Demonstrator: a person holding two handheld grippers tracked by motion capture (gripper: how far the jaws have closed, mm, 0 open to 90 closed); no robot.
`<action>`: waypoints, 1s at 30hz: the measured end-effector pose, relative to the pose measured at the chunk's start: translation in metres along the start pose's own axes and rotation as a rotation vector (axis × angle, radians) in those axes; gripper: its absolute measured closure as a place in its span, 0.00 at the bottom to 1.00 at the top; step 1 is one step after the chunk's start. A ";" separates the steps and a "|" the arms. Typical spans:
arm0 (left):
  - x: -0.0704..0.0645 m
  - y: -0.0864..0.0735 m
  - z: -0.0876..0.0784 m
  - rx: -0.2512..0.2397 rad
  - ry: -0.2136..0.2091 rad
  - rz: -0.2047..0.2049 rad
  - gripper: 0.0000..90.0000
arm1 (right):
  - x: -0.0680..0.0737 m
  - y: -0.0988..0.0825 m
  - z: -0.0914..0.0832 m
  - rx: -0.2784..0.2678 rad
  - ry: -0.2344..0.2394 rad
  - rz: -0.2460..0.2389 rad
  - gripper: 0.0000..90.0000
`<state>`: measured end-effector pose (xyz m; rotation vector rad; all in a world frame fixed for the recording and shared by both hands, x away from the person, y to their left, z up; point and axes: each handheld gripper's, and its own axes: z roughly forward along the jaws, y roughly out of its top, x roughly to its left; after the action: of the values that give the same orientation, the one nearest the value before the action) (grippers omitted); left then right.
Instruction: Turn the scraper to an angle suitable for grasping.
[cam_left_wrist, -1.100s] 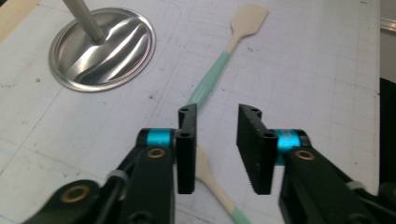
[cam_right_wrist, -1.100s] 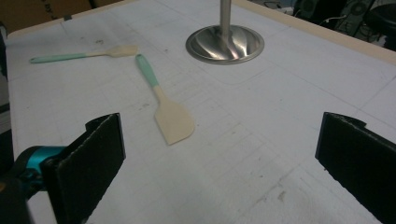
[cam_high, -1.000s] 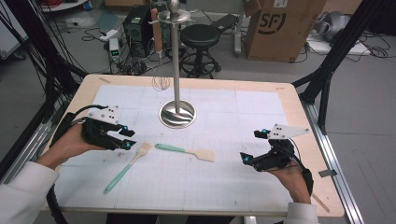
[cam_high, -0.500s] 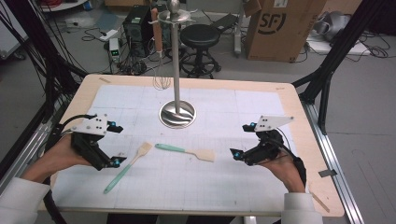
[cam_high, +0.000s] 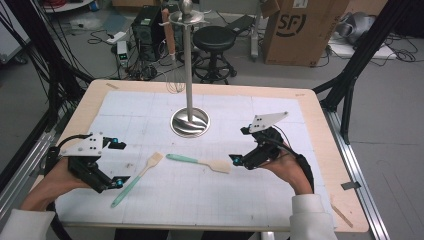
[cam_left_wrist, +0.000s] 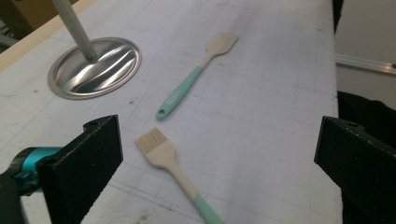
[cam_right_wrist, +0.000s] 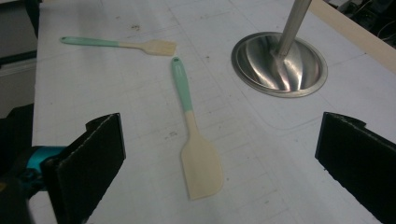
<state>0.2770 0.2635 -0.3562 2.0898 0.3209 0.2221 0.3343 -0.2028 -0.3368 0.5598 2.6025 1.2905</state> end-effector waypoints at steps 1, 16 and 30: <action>-0.001 -0.002 0.000 -0.010 -0.001 -0.002 0.02 | 0.000 0.002 0.003 0.002 0.004 -0.002 0.00; -0.006 -0.015 0.004 -0.014 0.017 -0.009 0.02 | -0.004 0.021 0.034 0.081 0.076 -0.097 0.63; -0.003 -0.018 0.008 -0.013 0.017 -0.019 0.02 | -0.003 0.023 0.074 0.198 0.160 -0.115 0.99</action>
<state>0.2739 0.2650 -0.3757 2.0727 0.3482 0.2301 0.3672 -0.1374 -0.3631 0.3426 2.8676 1.0926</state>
